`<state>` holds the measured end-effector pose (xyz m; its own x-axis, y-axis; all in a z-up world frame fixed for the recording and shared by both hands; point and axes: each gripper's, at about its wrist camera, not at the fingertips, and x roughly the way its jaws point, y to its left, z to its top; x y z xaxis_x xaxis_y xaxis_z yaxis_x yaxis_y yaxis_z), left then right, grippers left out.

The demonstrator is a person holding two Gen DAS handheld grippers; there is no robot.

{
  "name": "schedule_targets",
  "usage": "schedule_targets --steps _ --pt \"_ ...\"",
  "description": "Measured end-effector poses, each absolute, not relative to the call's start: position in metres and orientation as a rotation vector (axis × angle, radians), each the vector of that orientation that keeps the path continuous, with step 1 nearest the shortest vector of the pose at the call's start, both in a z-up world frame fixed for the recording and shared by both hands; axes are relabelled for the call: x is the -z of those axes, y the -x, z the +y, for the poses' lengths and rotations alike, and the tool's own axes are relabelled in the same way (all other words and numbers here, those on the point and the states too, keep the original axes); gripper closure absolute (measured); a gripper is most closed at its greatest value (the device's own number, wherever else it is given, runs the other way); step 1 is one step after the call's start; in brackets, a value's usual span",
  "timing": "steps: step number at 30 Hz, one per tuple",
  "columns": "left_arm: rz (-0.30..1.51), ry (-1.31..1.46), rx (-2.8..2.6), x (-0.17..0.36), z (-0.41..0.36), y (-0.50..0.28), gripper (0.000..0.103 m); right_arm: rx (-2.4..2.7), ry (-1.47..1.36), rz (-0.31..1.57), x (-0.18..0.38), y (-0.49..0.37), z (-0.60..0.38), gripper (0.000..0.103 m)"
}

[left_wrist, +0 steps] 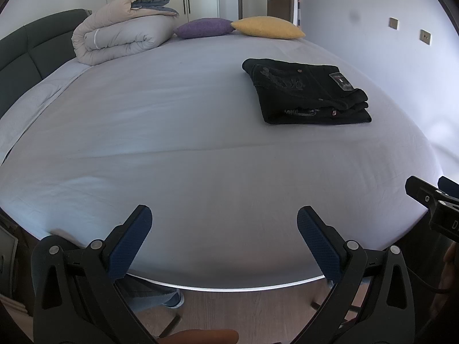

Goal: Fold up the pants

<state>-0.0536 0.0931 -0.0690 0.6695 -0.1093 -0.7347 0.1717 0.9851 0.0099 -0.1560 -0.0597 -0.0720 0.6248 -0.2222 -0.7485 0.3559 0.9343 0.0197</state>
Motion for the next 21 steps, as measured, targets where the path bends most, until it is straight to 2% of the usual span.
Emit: schedule_targets --steps 21 --pt "0.834 -0.075 0.154 0.0715 0.096 0.0509 0.0 0.331 -0.164 0.832 0.0724 0.156 -0.0586 0.0"
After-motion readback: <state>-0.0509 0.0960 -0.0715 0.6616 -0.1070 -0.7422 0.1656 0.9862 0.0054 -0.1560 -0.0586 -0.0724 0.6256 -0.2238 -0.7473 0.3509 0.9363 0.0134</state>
